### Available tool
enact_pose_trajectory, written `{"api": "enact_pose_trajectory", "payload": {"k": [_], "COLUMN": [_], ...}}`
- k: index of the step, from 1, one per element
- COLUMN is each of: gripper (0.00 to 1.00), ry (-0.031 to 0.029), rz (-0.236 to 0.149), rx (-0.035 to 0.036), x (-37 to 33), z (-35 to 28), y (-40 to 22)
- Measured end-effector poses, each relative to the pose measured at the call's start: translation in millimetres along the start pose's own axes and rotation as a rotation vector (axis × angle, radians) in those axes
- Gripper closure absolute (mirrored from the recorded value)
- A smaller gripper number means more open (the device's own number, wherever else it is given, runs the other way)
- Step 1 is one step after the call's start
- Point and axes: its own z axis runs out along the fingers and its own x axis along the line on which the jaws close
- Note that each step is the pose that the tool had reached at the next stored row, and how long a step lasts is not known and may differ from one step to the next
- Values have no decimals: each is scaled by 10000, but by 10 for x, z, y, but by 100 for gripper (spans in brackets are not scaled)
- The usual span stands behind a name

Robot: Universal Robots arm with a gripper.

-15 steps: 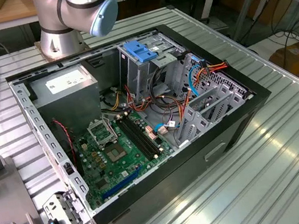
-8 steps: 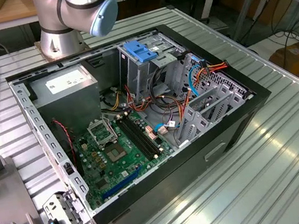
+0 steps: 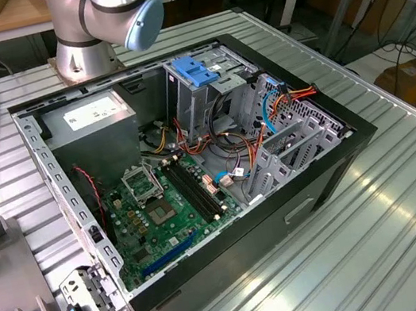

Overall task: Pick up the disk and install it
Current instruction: 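Pick up the disk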

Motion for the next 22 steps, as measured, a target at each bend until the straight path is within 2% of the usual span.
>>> {"api": "enact_pose_trajectory", "payload": {"k": [5, 7, 15, 22], "gripper": [45, 45, 45, 45], "ry": [-85, -97, -129, -163], "rz": [-186, -220, -305, -344], "rx": [-3, -5, -4, -4], "x": [3, 2, 0, -28], "z": [64, 133, 257, 375], "y": [37, 39, 42, 47]}}
